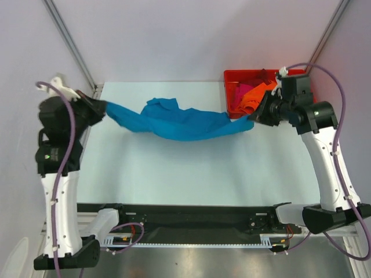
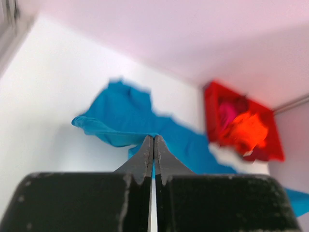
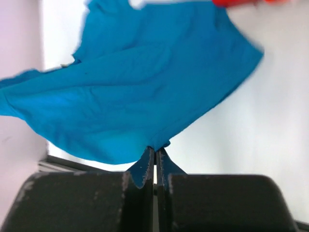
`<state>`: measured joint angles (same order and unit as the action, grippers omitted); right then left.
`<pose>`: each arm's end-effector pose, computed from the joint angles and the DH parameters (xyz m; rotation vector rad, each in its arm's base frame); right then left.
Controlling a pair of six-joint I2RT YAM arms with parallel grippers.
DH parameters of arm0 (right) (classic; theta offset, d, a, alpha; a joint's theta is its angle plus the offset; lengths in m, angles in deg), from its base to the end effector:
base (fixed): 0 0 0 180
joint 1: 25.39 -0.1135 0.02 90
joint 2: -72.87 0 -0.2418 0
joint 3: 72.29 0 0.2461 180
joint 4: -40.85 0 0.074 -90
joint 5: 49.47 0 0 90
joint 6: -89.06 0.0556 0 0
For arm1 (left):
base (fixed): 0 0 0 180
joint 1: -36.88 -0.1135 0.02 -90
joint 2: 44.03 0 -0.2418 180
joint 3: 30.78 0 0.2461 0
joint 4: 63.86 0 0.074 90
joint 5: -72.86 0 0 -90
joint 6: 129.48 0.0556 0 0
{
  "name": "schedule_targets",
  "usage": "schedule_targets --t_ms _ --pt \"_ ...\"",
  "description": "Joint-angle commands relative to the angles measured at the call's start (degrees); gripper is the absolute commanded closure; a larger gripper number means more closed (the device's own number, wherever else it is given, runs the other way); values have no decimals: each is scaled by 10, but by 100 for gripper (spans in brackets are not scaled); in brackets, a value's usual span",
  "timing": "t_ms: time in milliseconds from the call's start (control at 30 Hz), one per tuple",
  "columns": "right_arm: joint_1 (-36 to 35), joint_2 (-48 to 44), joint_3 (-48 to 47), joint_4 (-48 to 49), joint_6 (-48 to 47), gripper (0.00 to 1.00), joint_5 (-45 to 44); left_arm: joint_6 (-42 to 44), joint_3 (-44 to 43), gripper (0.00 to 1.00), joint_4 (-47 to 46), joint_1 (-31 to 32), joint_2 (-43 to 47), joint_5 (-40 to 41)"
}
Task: Fold and stack the t-shirts
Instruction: Flatten the tshirt out
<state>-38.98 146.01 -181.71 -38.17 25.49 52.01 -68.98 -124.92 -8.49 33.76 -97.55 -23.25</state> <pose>0.2332 0.0678 0.4033 0.1613 2.3655 0.5784 0.1881 0.0043 0.4352 -0.4455 1.7927 -0.4205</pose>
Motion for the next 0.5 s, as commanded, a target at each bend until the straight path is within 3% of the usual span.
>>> schedule_targets --t_ms 0,133,267,467 --pt "-14 34 -113 -52 -9 100 26 0 -147 100 -4 2 -25 33" --pt "-21 56 -271 -80 -11 100 45 17 -283 100 -31 2 -48 43" --pt "-28 49 -370 -101 -10 100 71 28 -388 100 -71 1 -43 59" --pt "-29 -14 -379 -60 19 100 102 37 -495 100 -108 2 -26 106"
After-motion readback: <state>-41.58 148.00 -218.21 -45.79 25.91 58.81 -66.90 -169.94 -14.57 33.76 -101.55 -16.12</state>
